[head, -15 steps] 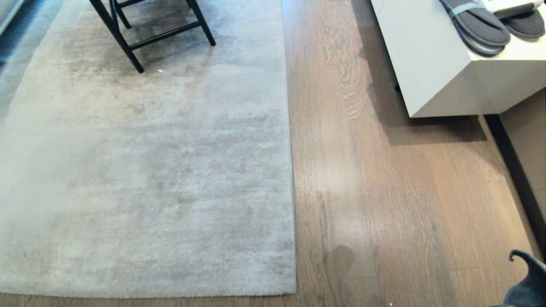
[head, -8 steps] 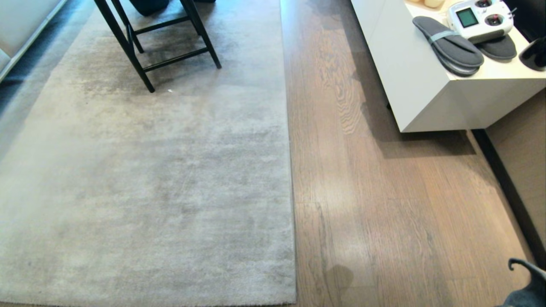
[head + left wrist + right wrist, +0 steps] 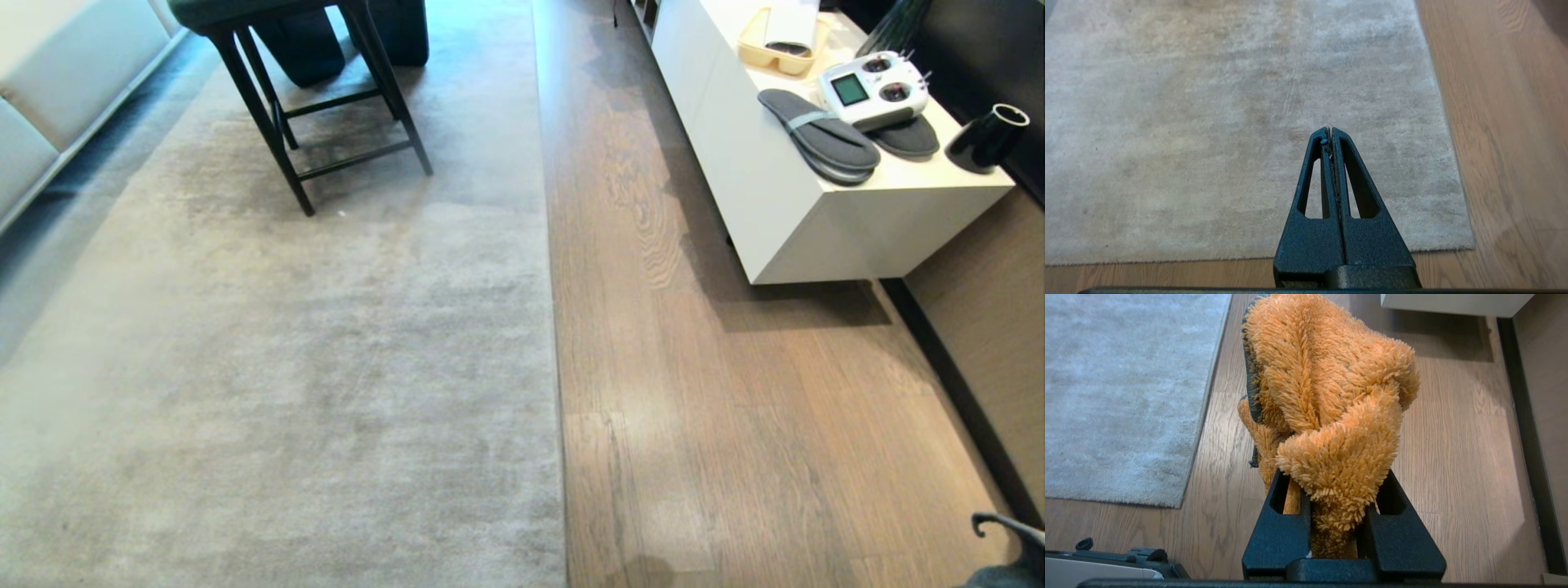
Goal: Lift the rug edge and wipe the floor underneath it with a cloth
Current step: Put down the rag
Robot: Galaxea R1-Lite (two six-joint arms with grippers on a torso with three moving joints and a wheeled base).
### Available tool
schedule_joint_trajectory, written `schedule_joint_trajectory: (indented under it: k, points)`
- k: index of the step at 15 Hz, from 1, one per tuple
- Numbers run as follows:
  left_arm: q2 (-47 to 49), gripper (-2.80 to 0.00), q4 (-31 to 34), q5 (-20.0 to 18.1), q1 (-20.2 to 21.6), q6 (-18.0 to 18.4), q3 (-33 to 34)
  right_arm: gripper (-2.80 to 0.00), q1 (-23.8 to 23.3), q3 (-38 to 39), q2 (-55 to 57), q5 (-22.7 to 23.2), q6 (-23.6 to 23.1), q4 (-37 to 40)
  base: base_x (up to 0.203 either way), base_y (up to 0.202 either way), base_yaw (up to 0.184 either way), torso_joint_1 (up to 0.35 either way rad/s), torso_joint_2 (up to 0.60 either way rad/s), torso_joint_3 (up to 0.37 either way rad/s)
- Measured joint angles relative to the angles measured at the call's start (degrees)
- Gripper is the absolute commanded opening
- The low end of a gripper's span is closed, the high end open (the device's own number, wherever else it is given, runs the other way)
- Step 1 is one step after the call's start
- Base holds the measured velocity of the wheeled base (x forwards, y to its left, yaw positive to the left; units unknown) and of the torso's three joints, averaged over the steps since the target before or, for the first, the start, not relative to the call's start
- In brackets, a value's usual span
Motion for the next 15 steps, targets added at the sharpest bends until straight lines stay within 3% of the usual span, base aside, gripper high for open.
schedule_joint_trajectory:
  k: [15]
  points:
    - [0.00, -2.80, -0.02, -0.02, 0.00, -0.28, 0.00, -2.80, 0.00, 0.00, 0.00, -0.03, 0.00, 0.00, 0.000, 0.000, 0.000, 0.002, 0.00, 0.204]
